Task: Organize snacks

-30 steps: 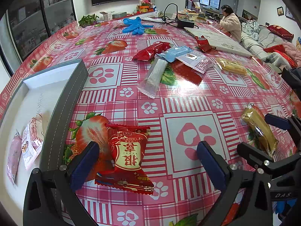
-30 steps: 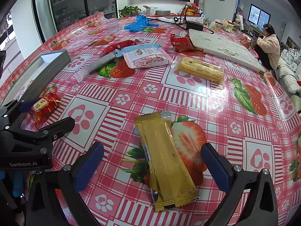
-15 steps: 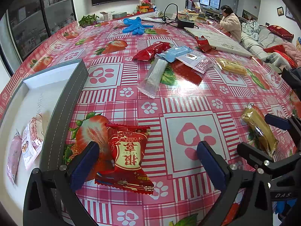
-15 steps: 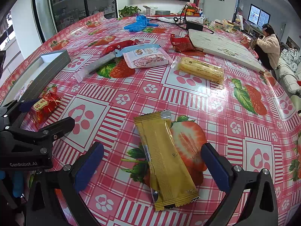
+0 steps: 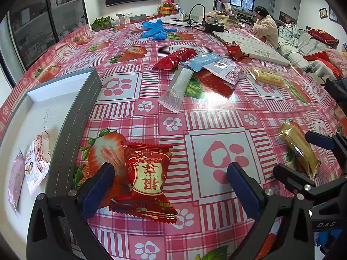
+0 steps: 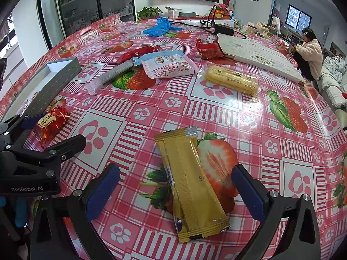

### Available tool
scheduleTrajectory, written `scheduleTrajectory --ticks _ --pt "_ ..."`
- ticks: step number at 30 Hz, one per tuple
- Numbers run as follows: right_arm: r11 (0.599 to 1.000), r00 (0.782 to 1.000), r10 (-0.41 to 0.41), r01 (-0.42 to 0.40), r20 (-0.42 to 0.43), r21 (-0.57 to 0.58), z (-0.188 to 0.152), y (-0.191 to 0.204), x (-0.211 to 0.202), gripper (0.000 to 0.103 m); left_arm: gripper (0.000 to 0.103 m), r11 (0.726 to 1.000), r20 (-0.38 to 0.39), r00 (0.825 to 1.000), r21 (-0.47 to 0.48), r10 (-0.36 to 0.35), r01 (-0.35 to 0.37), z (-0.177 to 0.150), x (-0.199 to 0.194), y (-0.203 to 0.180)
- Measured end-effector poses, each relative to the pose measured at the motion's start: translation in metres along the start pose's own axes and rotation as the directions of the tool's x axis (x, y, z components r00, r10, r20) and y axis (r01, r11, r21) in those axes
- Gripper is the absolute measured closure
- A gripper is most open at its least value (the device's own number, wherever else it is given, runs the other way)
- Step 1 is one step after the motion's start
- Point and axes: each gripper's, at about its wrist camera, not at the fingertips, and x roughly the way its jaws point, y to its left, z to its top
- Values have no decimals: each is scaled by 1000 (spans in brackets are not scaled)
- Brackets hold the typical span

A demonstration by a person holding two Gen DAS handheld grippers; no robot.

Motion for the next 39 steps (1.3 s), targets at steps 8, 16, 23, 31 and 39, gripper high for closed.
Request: scheduleTrajectory --ticks 8,16,23,31,39 --pt "1000 1000 0 0 0 0 0 0 0 0 0 1000 0 1000 0 0 0 0 0 0" --pt "1000 1000 0 0 1 0 0 1 1 0 0 1000 0 1000 0 0 0 0 0 0" --pt "1000 1000 0 0 1 0 0 1 1 0 0 1000 1 1000 0 0 0 0 0 0" --pt "1000 1000 1 -1 -4 -4 -1 0 -1 0 0 1000 0 1000 0 1 -1 -1 0 0" --pt "999 997 17 -20 -75 -33 11 -1 5 0 1 999 -51 998 -30 23 -24 -1 -5 0"
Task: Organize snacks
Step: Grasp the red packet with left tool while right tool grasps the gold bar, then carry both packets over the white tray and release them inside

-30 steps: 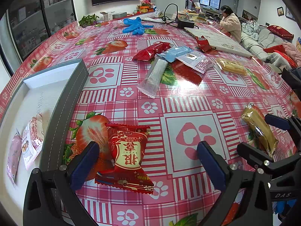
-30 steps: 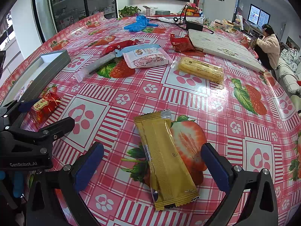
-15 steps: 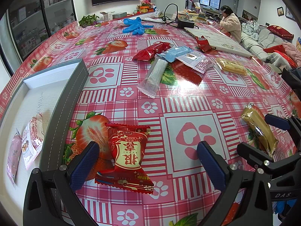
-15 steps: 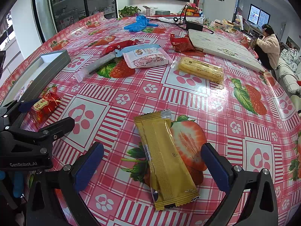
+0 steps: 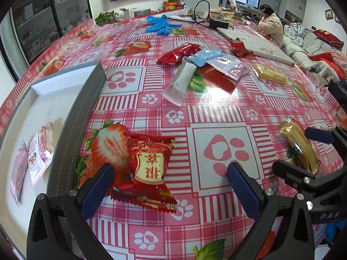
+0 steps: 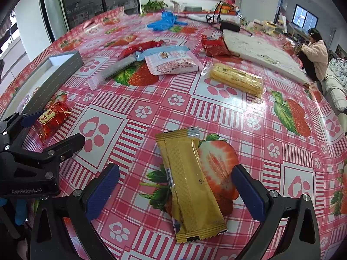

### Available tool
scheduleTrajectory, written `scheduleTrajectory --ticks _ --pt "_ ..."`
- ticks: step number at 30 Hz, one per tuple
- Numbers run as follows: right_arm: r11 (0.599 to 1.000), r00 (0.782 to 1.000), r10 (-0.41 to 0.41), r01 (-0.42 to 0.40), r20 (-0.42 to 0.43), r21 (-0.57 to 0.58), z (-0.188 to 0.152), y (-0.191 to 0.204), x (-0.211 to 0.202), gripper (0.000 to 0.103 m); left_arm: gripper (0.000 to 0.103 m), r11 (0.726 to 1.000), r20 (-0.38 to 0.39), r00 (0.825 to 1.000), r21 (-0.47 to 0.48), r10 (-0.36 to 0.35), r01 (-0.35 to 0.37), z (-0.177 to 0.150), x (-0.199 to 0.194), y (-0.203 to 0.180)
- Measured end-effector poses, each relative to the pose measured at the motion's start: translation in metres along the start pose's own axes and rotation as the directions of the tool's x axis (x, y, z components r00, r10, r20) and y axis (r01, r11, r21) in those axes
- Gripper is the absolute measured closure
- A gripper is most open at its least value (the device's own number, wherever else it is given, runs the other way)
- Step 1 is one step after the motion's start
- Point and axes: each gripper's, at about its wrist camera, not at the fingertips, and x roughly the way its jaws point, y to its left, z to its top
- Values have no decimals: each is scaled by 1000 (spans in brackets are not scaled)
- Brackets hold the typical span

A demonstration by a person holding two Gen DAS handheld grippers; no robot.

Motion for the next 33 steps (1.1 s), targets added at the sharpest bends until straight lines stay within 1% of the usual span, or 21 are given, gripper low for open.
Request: scheduleTrajectory --ticks 3,4,5,6,7,8,10,11,12,13,16,19,22,25,29,31,33 --pt "1000 996 7 -9 -94 -21 14 0 6 0 9 1000 -31 999 3 -9 10 1 -4 0" --pt "1000 994 11 -13 -113 -18 16 0 7 0 18 1000 -32 999 9 -13 13 0 -6 -1" --pt "1000 992 10 -12 -127 -18 17 -1 8 0 31 1000 -30 999 16 -18 19 0 -9 -2" --pt "1000 990 5 -7 -141 -17 19 0 8 1 39 999 -29 999 25 -25 25 -1 -12 -3" --pt "1000 989 4 -6 -145 -13 20 0 8 3 55 999 -27 999 30 -34 35 -1 -14 -3" --pt "1000 990 2 -3 -144 -7 20 0 7 8 54 998 -30 998 34 -46 47 -1 -14 -3" --pt "1000 991 -2 3 -132 2 21 0 3 25 54 997 -38 996 22 -79 80 -1 -16 0" --pt "1000 993 -2 2 -122 5 22 0 -1 47 54 996 -40 995 12 -93 94 -2 -17 1" --pt "1000 993 -4 5 -116 9 23 -1 -4 74 54 993 -43 992 -7 -122 122 -3 -20 3" --pt "1000 993 2 1 -122 21 23 -1 -5 78 54 990 -43 989 -20 -139 139 -3 -22 5" --pt "996 991 47 -36 -127 86 19 -7 -7 78 54 984 -10 984 -38 -175 175 -3 -37 10" --pt "981 983 136 -115 -124 159 15 -11 -12 79 54 979 23 980 -43 -200 201 0 -53 15" --pt "973 980 167 -145 -113 181 17 -7 -18 79 54 979 54 979 -46 -197 200 4 -66 22" --pt "965 975 198 -176 -98 193 21 -2 -24 79 54 978 90 977 -68 -193 199 9 -80 36" --pt "957 966 243 -226 -82 180 36 17 -30 79 54 978 141 976 -104 -166 181 13 -97 61" --pt "954 961 266 -251 -76 163 43 29 -32 79 54 981 164 977 -119 -133 154 13 -102 77" --pt "948 952 296 -284 -73 144 52 45 -35 79 54 985 169 982 -131 -90 113 11 -102 91"
